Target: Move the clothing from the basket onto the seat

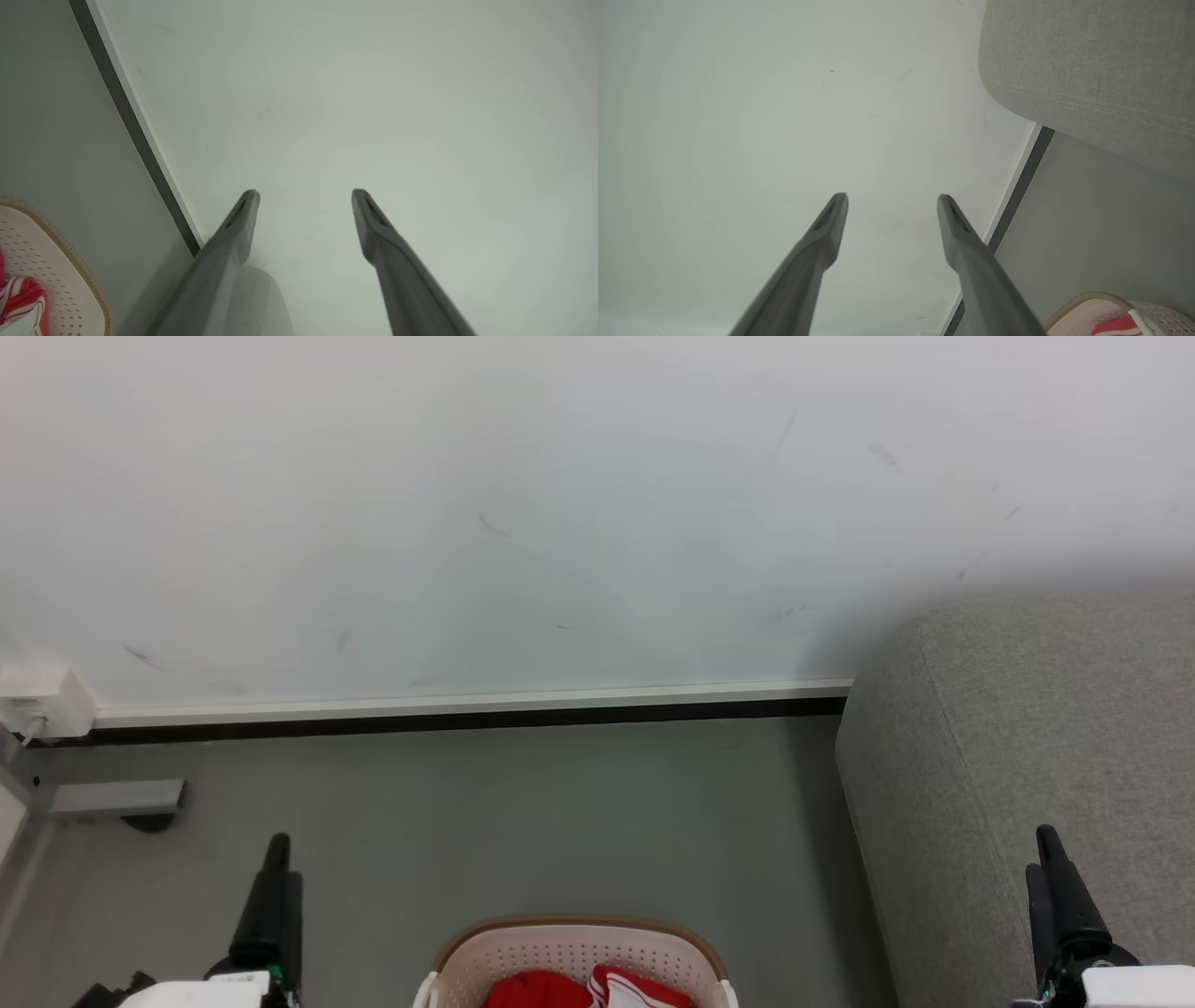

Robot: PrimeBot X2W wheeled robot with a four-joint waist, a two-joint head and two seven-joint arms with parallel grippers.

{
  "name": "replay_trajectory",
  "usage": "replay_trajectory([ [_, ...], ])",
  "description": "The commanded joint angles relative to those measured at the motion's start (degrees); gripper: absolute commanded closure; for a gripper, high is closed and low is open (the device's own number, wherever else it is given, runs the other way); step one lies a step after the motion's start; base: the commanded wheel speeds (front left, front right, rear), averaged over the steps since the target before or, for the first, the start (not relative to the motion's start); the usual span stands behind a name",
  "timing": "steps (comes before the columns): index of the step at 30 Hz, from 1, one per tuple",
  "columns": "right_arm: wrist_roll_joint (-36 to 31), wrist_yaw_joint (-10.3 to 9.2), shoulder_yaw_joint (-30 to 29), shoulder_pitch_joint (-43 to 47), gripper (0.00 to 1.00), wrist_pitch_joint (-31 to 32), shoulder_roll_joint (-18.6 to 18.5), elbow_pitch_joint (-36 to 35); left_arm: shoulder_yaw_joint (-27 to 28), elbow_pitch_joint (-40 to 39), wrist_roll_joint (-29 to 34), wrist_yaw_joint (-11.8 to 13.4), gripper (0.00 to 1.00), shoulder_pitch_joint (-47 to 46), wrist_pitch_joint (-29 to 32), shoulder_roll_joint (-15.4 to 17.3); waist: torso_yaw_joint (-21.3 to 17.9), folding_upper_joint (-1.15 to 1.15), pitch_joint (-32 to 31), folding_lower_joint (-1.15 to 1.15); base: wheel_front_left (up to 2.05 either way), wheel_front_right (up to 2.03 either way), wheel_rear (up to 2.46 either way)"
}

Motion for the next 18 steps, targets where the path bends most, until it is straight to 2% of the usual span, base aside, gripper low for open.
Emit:
replay_trajectory([
  [1,-1.5,-0.01,0.5,-1.2,0.0,-0.8,-1.0,-1.8,0.7,-1.6,2.8,-0.2,0.0,-1.3,-0.8,0.3,0.0,0.0,0.0,0.0,0.0,0.0,0.0],
  [13,-10.9,-0.02,2.4,-1.1,0.0,-3.4,-1.6,-4.3,1.4,-3.8,13.8,-0.3,0.0,-1.1,-3.4,0.4,-0.3,0.0,-0.2,0.0,0.0,0.0,0.0],
  [18,-16.1,-0.03,4.1,-1.0,0.0,-4.5,-2.4,-4.9,0.6,-4.8,21.4,0.4,0.0,-0.7,-4.5,0.4,-0.3,0.0,-0.2,0.0,0.0,0.0,0.0],
])
